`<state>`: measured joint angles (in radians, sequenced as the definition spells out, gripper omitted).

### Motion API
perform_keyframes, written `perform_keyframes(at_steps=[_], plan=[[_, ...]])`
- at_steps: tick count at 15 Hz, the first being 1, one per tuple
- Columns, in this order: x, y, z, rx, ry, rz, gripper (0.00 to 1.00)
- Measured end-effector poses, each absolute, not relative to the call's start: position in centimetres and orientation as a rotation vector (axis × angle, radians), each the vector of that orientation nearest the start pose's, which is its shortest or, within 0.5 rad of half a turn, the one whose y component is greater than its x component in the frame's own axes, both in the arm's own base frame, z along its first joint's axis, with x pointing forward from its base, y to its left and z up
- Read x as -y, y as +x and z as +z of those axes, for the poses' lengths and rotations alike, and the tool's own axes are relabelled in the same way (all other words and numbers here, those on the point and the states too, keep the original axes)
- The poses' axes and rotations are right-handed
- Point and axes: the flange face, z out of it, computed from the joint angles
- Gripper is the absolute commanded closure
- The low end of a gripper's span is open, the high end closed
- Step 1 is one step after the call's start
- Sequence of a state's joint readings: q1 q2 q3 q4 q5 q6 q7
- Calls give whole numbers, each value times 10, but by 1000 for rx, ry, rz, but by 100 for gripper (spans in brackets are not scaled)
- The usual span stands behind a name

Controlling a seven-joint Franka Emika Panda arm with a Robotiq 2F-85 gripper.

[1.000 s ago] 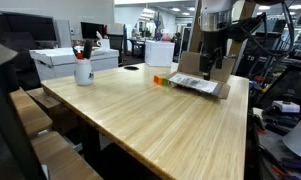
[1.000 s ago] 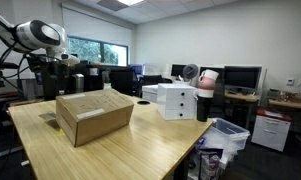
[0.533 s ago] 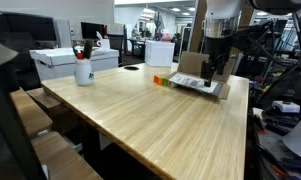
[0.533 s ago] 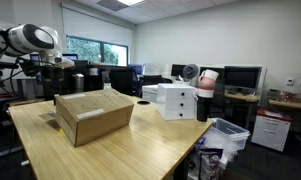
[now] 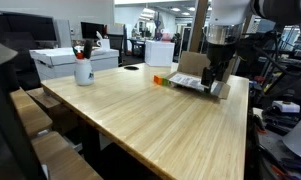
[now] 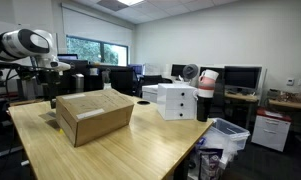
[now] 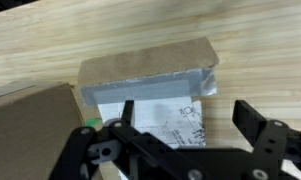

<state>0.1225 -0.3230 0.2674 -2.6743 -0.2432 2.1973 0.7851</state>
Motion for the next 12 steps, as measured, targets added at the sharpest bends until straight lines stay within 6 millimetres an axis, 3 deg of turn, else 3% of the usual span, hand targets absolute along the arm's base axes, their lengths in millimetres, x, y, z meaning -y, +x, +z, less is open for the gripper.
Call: perform_keyframes(at_steps=[12], plan=[[-147, 335, 299, -427, -3459, -200, 0]])
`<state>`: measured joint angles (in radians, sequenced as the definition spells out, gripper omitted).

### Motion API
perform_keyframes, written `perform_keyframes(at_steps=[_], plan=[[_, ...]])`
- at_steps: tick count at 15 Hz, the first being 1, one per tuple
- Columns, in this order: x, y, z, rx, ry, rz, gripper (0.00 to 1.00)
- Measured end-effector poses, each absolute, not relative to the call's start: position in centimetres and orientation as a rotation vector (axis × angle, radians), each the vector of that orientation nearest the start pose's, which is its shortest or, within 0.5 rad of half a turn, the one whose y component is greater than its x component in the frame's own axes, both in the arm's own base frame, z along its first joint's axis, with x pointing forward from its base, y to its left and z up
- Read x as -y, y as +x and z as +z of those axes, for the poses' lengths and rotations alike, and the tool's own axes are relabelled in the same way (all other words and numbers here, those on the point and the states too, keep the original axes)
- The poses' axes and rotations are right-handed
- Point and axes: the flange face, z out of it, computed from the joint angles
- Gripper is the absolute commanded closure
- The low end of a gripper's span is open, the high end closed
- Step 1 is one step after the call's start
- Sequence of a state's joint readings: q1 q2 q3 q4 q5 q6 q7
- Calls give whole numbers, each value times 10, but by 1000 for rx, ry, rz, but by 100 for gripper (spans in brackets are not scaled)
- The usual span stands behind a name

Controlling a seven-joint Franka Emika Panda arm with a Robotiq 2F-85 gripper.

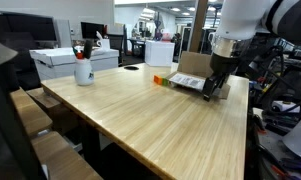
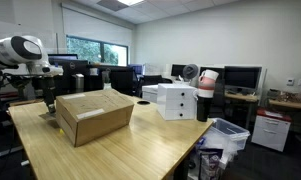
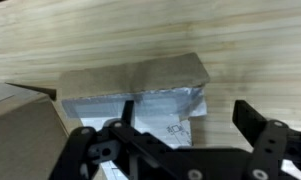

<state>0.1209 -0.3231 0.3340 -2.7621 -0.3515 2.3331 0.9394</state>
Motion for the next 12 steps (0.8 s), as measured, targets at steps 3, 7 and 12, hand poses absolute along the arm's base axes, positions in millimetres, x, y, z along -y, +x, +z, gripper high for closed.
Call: perform_keyframes(at_steps=[3, 7, 12], plan=[[-150, 333, 296, -438, -3467, -294, 0], [-155, 334, 298, -466, -3474, -436, 0], [-157, 332, 296, -445, -3511, -542, 0]])
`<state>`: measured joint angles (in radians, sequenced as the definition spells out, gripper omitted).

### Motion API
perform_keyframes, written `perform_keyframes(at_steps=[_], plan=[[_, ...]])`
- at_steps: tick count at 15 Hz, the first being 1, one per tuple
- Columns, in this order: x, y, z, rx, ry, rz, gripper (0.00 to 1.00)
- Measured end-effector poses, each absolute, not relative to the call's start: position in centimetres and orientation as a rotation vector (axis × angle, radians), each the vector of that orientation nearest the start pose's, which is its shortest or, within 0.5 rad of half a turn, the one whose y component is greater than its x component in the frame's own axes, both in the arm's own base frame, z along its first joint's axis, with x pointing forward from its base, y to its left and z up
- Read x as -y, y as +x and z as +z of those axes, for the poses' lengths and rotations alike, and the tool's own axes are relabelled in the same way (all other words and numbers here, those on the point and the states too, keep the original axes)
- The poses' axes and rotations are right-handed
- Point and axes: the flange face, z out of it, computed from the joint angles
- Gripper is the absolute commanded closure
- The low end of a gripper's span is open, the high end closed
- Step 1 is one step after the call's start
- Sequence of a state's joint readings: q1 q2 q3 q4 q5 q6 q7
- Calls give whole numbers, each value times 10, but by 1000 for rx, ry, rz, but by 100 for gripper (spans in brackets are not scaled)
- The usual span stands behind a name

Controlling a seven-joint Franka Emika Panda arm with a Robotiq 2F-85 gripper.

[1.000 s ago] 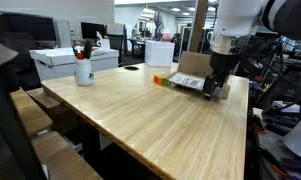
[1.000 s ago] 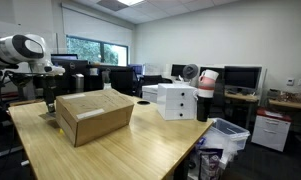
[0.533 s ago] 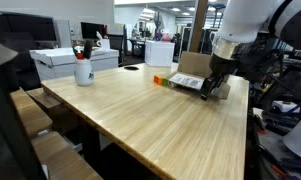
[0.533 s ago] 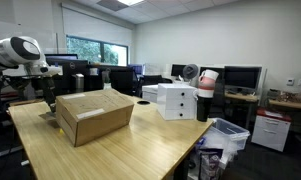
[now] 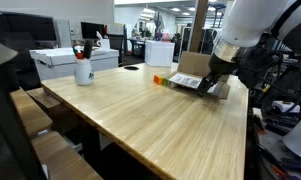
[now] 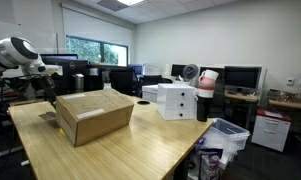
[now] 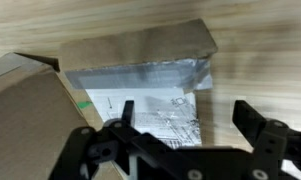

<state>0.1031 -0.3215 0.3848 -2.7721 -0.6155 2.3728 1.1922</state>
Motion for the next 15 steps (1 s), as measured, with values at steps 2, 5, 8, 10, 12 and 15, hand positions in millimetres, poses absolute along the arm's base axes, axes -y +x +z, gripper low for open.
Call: perform_keyframes(at_steps=[2, 5, 8, 10, 12, 15], plan=[[-154, 331, 294, -425, -3545, -541, 0], [-148, 326, 289, -414, -3632, -507, 0], [-144, 321, 284, -405, -3698, -471, 25], [-143, 319, 282, -397, -3717, -458, 37], [-146, 316, 279, -374, -3732, -443, 59], [-147, 317, 280, -374, -3731, -442, 88]])
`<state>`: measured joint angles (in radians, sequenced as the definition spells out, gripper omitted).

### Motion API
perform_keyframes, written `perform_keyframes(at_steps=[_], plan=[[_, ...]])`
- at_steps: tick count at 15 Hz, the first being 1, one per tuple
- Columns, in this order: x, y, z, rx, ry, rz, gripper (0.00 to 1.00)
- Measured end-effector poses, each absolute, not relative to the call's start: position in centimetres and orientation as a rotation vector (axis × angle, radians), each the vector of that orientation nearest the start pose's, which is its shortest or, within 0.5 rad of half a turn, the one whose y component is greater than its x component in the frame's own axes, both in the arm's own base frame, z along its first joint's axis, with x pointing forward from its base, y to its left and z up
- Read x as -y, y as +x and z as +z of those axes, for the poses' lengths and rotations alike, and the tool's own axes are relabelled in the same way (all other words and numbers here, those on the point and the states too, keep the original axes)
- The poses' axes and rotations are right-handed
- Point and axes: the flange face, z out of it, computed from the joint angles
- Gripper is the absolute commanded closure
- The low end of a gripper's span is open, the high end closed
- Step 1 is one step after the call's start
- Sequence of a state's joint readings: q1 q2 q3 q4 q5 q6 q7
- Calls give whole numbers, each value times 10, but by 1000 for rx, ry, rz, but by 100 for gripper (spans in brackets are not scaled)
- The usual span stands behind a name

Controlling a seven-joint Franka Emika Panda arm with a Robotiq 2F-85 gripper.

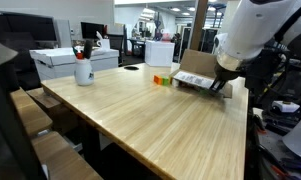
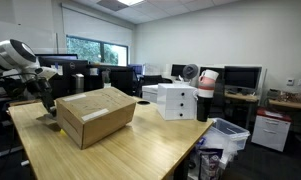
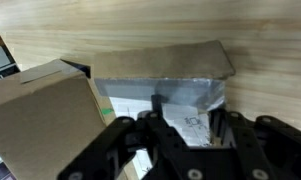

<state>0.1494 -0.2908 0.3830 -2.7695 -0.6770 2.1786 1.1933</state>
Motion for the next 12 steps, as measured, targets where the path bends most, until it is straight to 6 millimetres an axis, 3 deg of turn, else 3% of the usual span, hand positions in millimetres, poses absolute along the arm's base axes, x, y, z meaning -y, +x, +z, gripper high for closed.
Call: perform_keyframes(at_steps=[1, 2, 5, 9, 12], plan=[[-147, 320, 284, 259, 2481, 302, 93], [-147, 322, 287, 266, 2480, 307, 89], [-148, 333, 302, 297, 2480, 338, 93], [-151, 355, 341, 373, 2474, 419, 95], [-151, 364, 359, 409, 2477, 454, 94]])
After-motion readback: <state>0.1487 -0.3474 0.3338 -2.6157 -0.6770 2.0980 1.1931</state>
